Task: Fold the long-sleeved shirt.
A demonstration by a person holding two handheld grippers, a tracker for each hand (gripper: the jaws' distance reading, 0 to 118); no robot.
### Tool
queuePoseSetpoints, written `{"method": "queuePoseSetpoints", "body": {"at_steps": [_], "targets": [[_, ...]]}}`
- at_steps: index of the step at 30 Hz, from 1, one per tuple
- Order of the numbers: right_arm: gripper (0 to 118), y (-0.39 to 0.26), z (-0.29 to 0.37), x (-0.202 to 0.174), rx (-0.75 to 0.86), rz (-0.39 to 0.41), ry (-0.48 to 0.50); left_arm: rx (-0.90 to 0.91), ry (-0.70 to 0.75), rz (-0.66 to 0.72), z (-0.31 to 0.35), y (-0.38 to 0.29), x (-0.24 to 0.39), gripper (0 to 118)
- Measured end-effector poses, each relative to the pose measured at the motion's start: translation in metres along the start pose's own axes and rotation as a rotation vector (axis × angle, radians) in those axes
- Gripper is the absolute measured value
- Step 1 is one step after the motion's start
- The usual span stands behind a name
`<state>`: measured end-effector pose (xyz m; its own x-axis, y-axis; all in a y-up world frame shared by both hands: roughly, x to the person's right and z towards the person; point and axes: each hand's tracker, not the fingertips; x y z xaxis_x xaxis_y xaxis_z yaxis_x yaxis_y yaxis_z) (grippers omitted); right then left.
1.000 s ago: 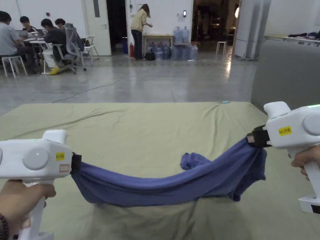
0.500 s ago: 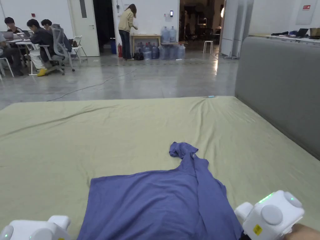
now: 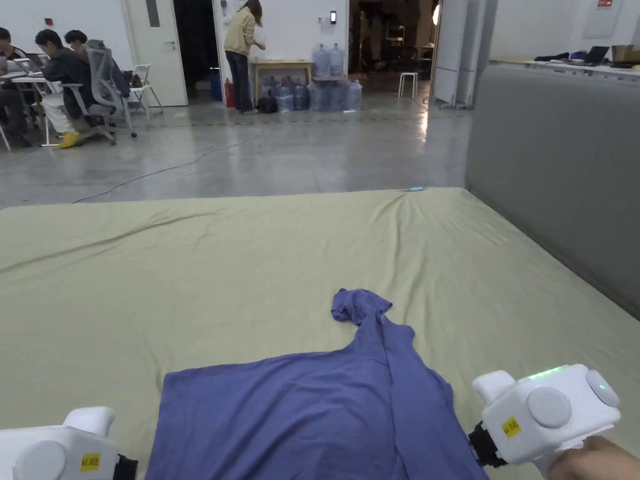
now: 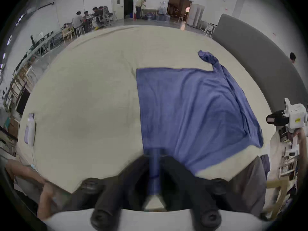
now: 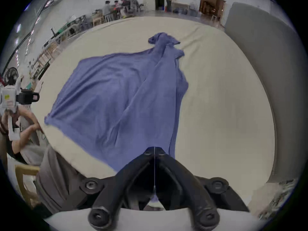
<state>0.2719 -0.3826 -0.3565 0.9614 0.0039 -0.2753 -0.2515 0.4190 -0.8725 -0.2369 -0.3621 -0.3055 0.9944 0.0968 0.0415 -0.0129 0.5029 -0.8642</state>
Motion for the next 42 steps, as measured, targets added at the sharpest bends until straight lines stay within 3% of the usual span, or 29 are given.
{"method": "queuePoseSetpoints", "body": {"at_steps": [4, 8, 13, 14, 17, 18, 19, 26, 27, 28, 29, 30, 31, 33, 35, 36, 42], "targets": [[0, 0.054, -0.032, 0.003, -0.017, -0.022, 0.053, 0.021, -0.005, -0.020, -0.024, 0.049, 0.011, 0], [0, 0.170, -0.064, 0.015, 0.047, 0.047, -0.031, 0.039, -0.015, -0.057, -0.053, 0.108, 0.020, 0], [2, 0.321, -0.124, 0.030, 0.057, 0.053, -0.034, 0.062, 0.000, -0.083, -0.100, 0.155, 0.022, 0], [17, 0.346, -0.141, 0.032, 0.060, 0.038, -0.029, 0.067, 0.001, -0.084, -0.109, 0.161, 0.022, 0], [46, 0.397, -0.183, 0.035, 0.121, -0.058, -0.034, 0.078, -0.011, -0.078, -0.135, 0.168, 0.019, 0], [85, 0.408, -0.201, 0.035, 0.105, -0.067, -0.026, 0.073, -0.017, -0.073, -0.142, 0.169, 0.019, 0], [95, 0.422, -0.212, 0.033, 0.089, -0.070, -0.014, 0.058, -0.028, -0.064, -0.149, 0.170, 0.019, 0], [91, 0.446, -0.315, 0.036, -0.084, -0.106, -0.043, 0.039, -0.076, -0.110, -0.169, 0.159, 0.021, 0], [79, 0.445, -0.325, 0.036, -0.118, -0.096, -0.078, 0.040, -0.076, -0.108, -0.169, 0.158, 0.020, 0], [75, 0.440, -0.322, 0.035, -0.058, -0.110, -0.016, 0.039, -0.075, -0.104, -0.169, 0.157, 0.019, 0], [64, 0.442, -0.317, 0.032, -0.037, -0.105, -0.035, 0.038, -0.069, -0.099, -0.168, 0.155, 0.017, 0], [25, 0.441, -0.307, 0.030, -0.029, -0.074, 0.025, 0.036, -0.063, -0.098, -0.168, 0.155, 0.016, 0], [3, 0.440, -0.296, 0.027, 0.002, -0.062, 0.082, 0.034, -0.057, -0.100, -0.167, 0.155, 0.016, 0], [3, 0.435, -0.274, 0.013, 0.044, -0.031, -0.080, 0.031, -0.032, -0.109, -0.164, 0.153, 0.017, 0], [3, 0.420, -0.239, 0.008, 0.064, 0.019, -0.001, 0.035, -0.041, -0.096, -0.156, 0.151, 0.019, 0], [3, 0.410, -0.218, 0.007, 0.083, -0.006, 0.042, 0.043, -0.062, -0.090, -0.149, 0.150, 0.021, 0], [3, 0.301, -0.073, -0.015, 0.245, 0.134, 0.080, 0.108, -0.054, -0.132, -0.096, 0.129, 0.039, 0]]}}
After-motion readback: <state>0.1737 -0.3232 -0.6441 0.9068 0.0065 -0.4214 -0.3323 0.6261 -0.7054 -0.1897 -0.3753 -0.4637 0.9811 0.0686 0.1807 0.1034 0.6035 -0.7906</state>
